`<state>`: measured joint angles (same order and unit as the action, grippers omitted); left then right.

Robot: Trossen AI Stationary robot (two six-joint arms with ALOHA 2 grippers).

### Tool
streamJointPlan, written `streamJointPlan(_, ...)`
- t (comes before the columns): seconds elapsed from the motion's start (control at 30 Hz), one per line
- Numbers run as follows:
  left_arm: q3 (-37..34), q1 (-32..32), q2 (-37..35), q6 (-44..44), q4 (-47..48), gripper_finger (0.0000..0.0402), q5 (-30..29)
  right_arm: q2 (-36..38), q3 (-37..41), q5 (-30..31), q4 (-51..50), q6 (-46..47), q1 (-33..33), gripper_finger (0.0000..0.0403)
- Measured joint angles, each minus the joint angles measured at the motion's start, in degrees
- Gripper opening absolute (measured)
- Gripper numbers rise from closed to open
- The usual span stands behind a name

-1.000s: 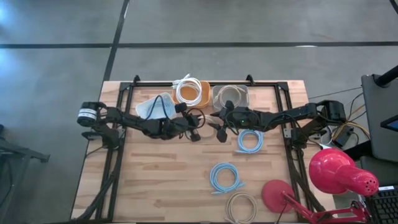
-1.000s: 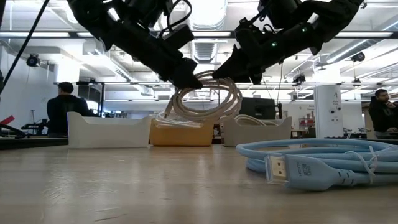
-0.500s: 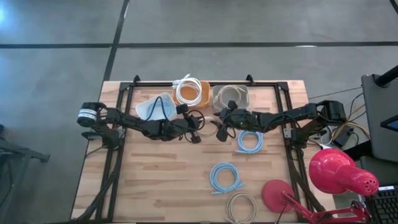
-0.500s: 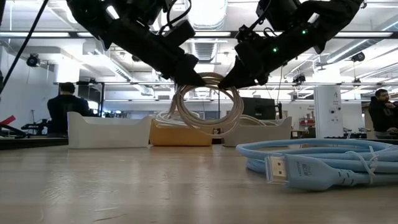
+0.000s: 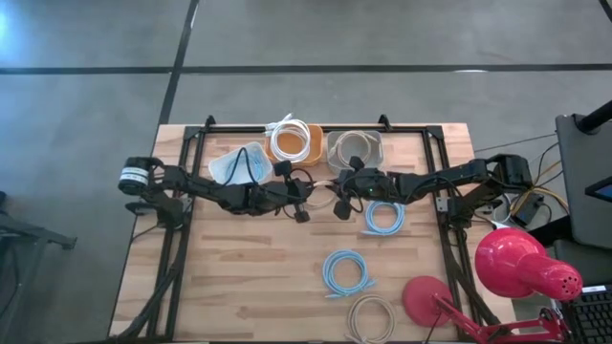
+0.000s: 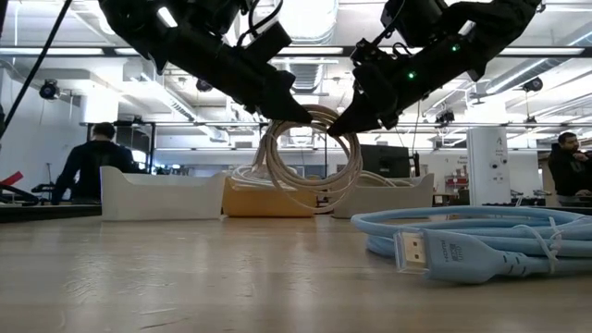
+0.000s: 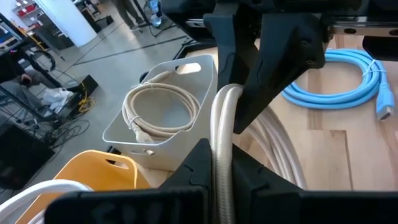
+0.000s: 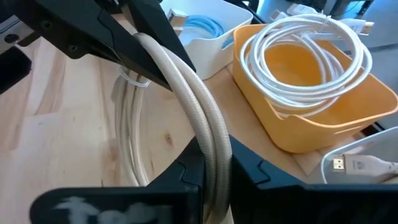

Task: Sort HDMI cables
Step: Put the left brown HDMI cable into the brown bin

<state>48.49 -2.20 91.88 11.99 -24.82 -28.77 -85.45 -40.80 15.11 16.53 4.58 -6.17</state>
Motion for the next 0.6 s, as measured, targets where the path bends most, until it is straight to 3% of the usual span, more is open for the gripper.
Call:
streamJointPlan(0.33, 0.02, 0.07, -0.13, 0.13, 0.35, 0.0070, -2.44, 0.09, -2.28, 0.25, -1.79, 0.99, -0.13, 0.0031)
streamJointPlan(0.6, 0.02, 0.00, -0.13, 0.13, 1.03, 0.0120, -7.24, 0.24, -7.70, 6.30, -16.23, 2.99, -0.24, 0.0031)
